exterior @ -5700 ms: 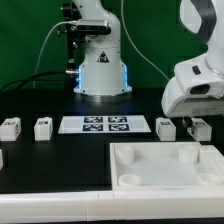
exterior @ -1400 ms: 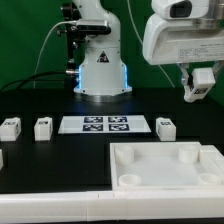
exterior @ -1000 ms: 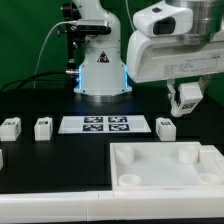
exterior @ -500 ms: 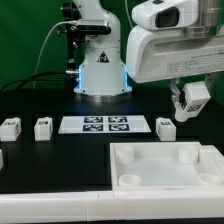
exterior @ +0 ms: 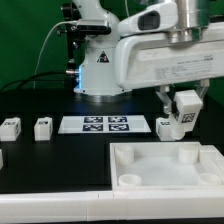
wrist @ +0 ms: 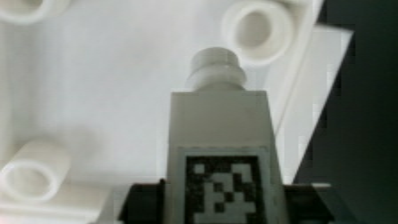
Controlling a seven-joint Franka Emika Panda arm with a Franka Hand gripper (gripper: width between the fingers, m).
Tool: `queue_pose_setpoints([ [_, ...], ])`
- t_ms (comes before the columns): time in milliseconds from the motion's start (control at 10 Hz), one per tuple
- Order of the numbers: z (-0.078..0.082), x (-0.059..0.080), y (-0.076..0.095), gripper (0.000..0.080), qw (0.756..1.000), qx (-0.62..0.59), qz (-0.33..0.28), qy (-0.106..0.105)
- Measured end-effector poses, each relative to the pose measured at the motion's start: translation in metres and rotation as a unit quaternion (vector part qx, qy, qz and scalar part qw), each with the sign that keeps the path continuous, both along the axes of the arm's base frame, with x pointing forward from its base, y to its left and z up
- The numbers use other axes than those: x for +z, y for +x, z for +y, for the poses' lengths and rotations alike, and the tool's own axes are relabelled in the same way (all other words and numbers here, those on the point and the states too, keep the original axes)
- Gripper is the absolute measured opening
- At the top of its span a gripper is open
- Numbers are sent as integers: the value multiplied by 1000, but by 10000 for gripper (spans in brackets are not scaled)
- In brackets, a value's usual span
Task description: Assemble one leg
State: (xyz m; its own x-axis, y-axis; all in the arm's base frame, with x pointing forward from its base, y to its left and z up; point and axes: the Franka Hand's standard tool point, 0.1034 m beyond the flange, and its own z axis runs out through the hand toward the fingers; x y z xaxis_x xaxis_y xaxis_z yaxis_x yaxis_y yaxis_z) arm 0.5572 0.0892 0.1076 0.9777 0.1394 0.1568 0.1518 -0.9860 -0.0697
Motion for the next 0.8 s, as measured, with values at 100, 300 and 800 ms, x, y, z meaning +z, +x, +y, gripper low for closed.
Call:
queue_pose_setpoints([
  [100, -2, 5, 10, 293, 1000, -30, -1, 4],
  [300, 2, 12, 28, 293, 997, -70, 20, 11],
  [800, 1, 9, 30, 293, 998, -64, -1, 12],
])
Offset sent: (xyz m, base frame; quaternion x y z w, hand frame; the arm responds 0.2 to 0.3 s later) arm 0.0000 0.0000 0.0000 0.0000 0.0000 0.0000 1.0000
